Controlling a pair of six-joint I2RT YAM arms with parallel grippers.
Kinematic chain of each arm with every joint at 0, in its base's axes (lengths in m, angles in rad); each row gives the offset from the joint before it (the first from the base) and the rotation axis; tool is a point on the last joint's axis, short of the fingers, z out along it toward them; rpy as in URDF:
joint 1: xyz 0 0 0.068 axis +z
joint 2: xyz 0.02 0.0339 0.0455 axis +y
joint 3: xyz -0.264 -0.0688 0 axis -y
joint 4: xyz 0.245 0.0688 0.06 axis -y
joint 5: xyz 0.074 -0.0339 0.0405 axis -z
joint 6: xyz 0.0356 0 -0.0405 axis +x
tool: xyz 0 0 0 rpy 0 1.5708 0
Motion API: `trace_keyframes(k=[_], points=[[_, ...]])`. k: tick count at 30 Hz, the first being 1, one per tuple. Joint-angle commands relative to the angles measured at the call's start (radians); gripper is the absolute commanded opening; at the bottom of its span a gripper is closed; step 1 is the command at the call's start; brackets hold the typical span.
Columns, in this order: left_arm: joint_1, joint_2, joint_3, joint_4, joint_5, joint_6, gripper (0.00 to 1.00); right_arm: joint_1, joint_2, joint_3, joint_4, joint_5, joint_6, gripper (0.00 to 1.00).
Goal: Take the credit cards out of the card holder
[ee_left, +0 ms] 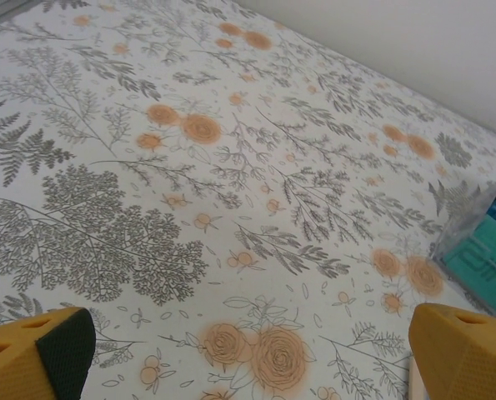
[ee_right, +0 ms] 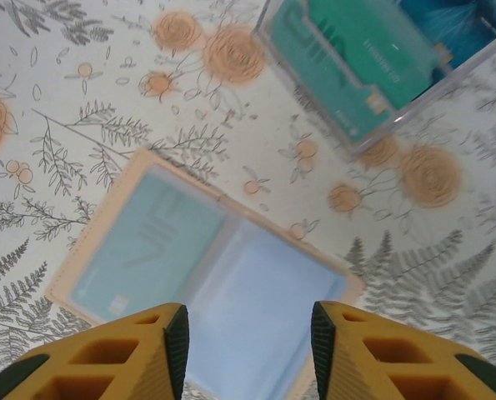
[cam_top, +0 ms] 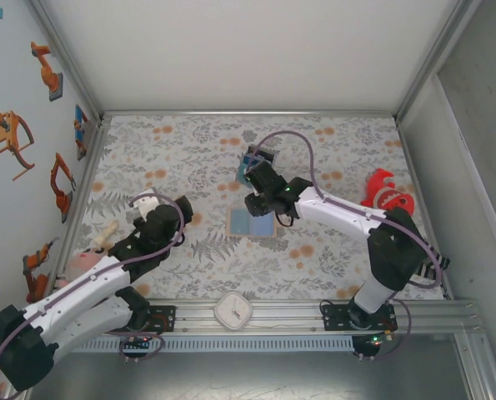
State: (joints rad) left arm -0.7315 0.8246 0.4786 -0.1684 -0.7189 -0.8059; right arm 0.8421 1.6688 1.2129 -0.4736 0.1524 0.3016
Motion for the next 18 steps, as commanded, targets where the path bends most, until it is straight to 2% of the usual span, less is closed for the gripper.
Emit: trace_keyframes(k=[1, 5, 11, 18], points=[[0.007, -0.051, -0.03, -0.043, -0.064, -0.069, 0.97, 0.049, 0.069, 0.021, 0.003, 0.037, 0.114, 0.44], [0.013, -0.098, -0.059, -0.06, -0.079, -0.093, 0.97, 0.102, 0.172, 0.089, -0.006, 0.024, 0.137, 0.47], [0.017, -0.137, -0.069, -0.104, -0.085, -0.108, 0.97, 0.129, 0.297, 0.196, -0.041, 0.007, 0.132, 0.51], [0.02, -0.145, -0.078, -0.117, -0.083, -0.121, 0.97, 0.13, 0.345, 0.231, -0.064, 0.024, 0.137, 0.53]])
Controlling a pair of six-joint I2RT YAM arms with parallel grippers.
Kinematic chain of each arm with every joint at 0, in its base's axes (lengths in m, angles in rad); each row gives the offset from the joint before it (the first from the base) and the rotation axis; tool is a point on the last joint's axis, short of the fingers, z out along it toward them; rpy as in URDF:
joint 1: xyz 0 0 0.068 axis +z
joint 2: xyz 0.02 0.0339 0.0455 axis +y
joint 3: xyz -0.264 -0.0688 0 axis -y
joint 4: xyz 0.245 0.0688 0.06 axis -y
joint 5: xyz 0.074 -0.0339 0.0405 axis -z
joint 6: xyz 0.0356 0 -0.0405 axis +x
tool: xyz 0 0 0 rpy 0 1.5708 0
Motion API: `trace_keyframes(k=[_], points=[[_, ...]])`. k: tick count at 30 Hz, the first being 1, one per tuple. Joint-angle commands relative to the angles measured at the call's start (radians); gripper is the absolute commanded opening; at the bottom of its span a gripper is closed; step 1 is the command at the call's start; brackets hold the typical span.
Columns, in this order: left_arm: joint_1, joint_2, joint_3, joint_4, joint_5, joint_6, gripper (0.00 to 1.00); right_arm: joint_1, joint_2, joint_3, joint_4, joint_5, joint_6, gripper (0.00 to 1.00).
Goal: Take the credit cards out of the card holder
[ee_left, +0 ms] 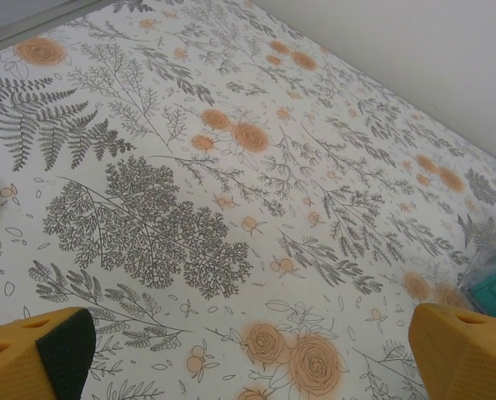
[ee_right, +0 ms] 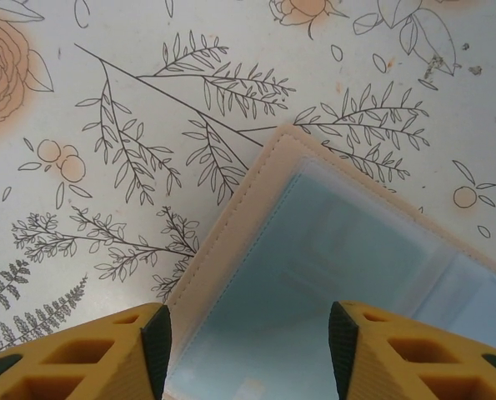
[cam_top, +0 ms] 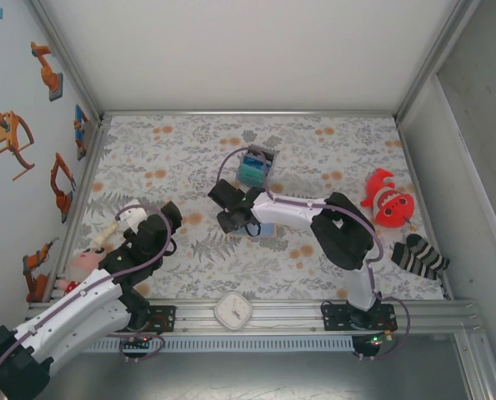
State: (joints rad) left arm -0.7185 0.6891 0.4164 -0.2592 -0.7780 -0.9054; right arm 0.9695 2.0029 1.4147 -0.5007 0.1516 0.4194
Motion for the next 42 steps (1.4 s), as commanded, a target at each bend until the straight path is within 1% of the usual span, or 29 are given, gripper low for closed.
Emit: trace_keyframes(k=[1, 5, 18, 24, 26, 27, 28, 29, 33, 36, 42], points=[[0.008, -0.007, -0.015, -0.026, -0.024, -0.021, 0.97, 0.003, 0.014, 0.028, -0.038, 0.026, 0.021, 0.53], [0.008, 0.004, -0.01, -0.026, -0.021, -0.022, 0.97, 0.003, 0.02, 0.015, -0.05, 0.026, 0.037, 0.53], [0.009, 0.023, 0.004, -0.031, -0.006, -0.014, 0.97, -0.002, 0.04, -0.084, 0.001, -0.07, 0.079, 0.51], [0.009, 0.015, 0.007, -0.038, 0.001, -0.012, 0.97, -0.017, 0.013, -0.125, 0.026, -0.093, 0.073, 0.42], [0.009, 0.015, 0.013, -0.042, 0.005, -0.005, 0.97, -0.026, -0.007, -0.14, 0.041, -0.103, 0.067, 0.37], [0.009, 0.014, 0.015, -0.043, 0.008, 0.001, 0.97, -0.03, -0.019, -0.147, 0.052, -0.11, 0.059, 0.34], [0.008, 0.013, 0.018, -0.042, 0.011, 0.008, 0.97, -0.035, -0.03, -0.153, 0.06, -0.115, 0.052, 0.29], [0.009, 0.014, 0.022, -0.041, 0.015, 0.014, 0.97, -0.038, -0.038, -0.157, 0.064, -0.119, 0.045, 0.27], [0.006, 0.027, 0.037, -0.016, 0.042, 0.058, 0.97, -0.045, -0.073, -0.166, 0.07, -0.12, -0.002, 0.26], [0.003, 0.056, 0.053, 0.02, 0.077, 0.099, 0.97, -0.05, -0.104, -0.176, 0.065, -0.097, -0.016, 0.26], [-0.012, 0.177, 0.125, 0.065, 0.14, 0.163, 0.97, -0.07, -0.17, -0.216, 0.065, -0.058, -0.01, 0.25]])
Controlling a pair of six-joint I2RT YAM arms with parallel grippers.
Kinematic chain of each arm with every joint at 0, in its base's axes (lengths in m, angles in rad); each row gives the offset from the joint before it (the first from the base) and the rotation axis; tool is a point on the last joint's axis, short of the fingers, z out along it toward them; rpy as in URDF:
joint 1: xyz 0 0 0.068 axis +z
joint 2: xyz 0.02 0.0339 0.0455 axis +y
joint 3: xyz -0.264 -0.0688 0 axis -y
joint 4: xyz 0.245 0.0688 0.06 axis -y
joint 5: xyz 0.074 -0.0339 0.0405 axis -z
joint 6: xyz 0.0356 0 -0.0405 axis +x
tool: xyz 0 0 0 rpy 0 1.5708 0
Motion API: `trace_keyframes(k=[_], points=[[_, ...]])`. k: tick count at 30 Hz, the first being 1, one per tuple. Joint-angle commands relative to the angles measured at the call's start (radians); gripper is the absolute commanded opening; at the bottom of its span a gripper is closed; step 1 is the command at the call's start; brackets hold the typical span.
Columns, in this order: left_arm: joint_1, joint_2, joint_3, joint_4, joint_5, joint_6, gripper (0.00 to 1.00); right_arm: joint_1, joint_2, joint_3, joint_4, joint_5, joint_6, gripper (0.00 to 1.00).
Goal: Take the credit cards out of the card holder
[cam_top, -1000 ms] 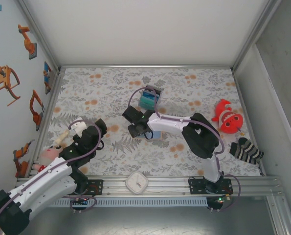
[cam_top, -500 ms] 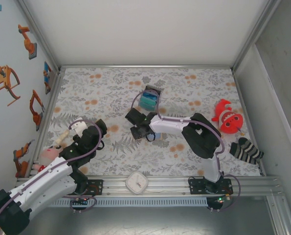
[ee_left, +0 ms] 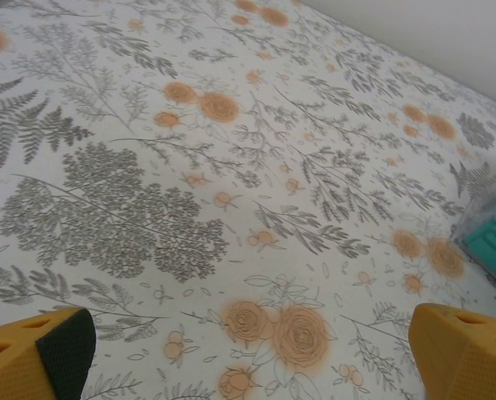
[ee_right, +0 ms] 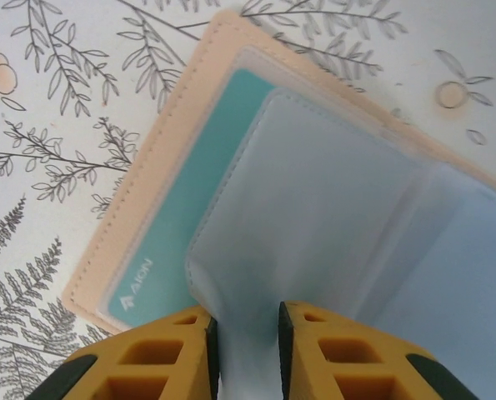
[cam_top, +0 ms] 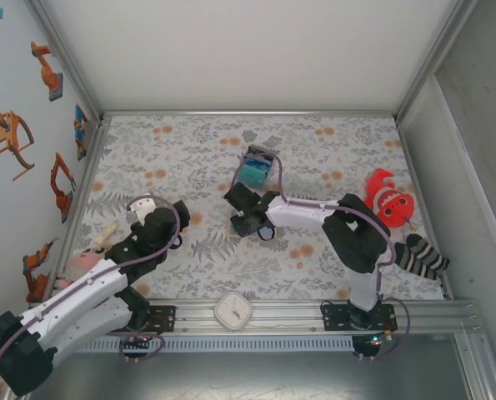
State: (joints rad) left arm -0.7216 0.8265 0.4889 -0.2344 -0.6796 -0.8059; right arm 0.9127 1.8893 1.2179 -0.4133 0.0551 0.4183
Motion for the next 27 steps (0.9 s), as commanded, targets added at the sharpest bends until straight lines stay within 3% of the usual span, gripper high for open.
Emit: trace_keyframes(k=[1, 24, 27], points=[[-0.013, 0.061, 0.065, 0.045, 0.049, 0.074, 0.97, -0.016, -0.064, -0.025, -0.022, 0.045, -0.005, 0.25], [-0.042, 0.538, 0.302, 0.067, 0.358, 0.276, 1.0, -0.145, -0.233, -0.206, -0.024, 0.077, 0.085, 0.26], [-0.054, 0.594, 0.332, 0.05, 0.368, 0.299, 0.95, -0.161, -0.242, -0.205, -0.031, 0.072, 0.089, 0.26]])
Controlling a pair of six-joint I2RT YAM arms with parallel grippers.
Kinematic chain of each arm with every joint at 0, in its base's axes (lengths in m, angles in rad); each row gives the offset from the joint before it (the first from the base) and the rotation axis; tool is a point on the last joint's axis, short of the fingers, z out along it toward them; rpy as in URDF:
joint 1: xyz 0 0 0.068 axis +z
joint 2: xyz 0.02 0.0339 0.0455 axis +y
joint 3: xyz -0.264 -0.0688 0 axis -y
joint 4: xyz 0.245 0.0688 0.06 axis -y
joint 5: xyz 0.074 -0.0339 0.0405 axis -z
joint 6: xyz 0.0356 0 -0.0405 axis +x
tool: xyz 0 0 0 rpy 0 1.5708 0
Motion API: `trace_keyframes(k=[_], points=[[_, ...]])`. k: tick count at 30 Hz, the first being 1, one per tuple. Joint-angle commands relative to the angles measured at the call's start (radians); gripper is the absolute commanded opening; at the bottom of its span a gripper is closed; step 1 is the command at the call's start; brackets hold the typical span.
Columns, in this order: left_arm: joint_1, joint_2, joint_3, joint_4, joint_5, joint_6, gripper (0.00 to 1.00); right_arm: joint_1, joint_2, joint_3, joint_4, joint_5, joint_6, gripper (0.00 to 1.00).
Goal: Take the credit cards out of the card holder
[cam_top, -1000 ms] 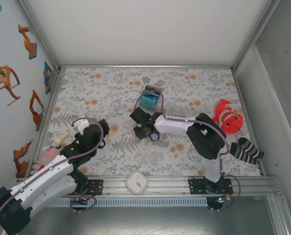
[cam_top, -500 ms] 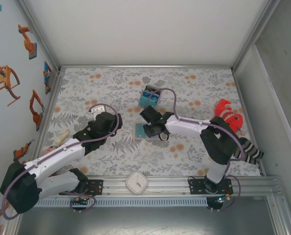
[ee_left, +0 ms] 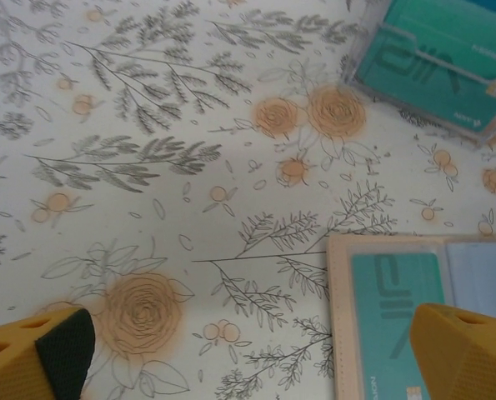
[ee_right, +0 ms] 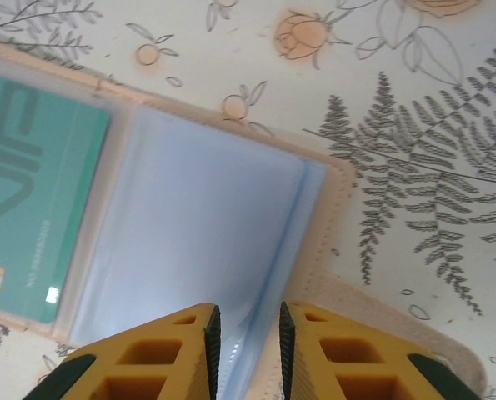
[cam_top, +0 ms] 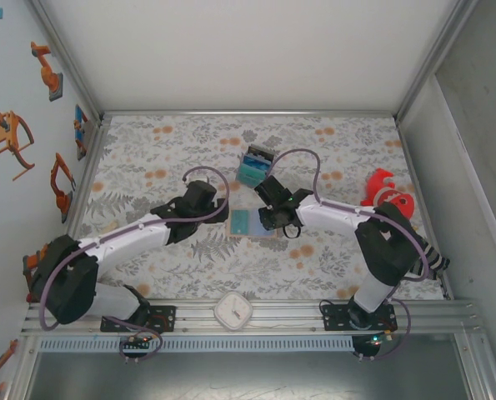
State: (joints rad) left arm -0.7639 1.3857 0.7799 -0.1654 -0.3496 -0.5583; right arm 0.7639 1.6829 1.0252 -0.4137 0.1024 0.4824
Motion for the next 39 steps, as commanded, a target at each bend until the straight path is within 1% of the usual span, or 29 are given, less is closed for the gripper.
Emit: trace_keyframes(k=[1, 4, 7, 9, 14, 23, 30, 33, 39], points=[[-0.018, 0.057, 0.052, -0.027, 0.036, 0.057, 0.93, -0.016, -0.04, -0.01, -0.033, 0.024, 0.029, 0.26], [-0.029, 0.113, 0.071, -0.036, 0.032, 0.062, 0.88, -0.029, -0.063, -0.007, -0.034, 0.009, 0.043, 0.26], [-0.032, 0.157, 0.078, -0.032, 0.035, 0.062, 0.87, -0.037, -0.089, -0.008, -0.033, -0.009, 0.061, 0.26], [-0.034, 0.181, 0.083, -0.03, 0.038, 0.061, 0.83, -0.04, -0.105, -0.008, -0.028, -0.026, 0.071, 0.26], [-0.04, 0.239, 0.096, -0.034, 0.038, 0.054, 0.78, -0.055, -0.107, -0.009, 0.018, -0.108, 0.087, 0.24], [-0.068, 0.305, 0.114, -0.041, 0.038, 0.039, 0.77, -0.057, -0.027, 0.036, 0.137, -0.295, 0.135, 0.2], [-0.077, 0.3, 0.084, -0.043, 0.054, 0.006, 0.76, -0.057, 0.054, 0.06, 0.158, -0.361, 0.183, 0.17], [-0.079, 0.296, 0.066, -0.042, 0.067, -0.013, 0.73, -0.057, 0.075, 0.058, 0.18, -0.396, 0.204, 0.16], [-0.087, 0.295, 0.04, -0.036, 0.098, -0.046, 0.72, -0.058, 0.105, 0.048, 0.226, -0.455, 0.244, 0.15]])
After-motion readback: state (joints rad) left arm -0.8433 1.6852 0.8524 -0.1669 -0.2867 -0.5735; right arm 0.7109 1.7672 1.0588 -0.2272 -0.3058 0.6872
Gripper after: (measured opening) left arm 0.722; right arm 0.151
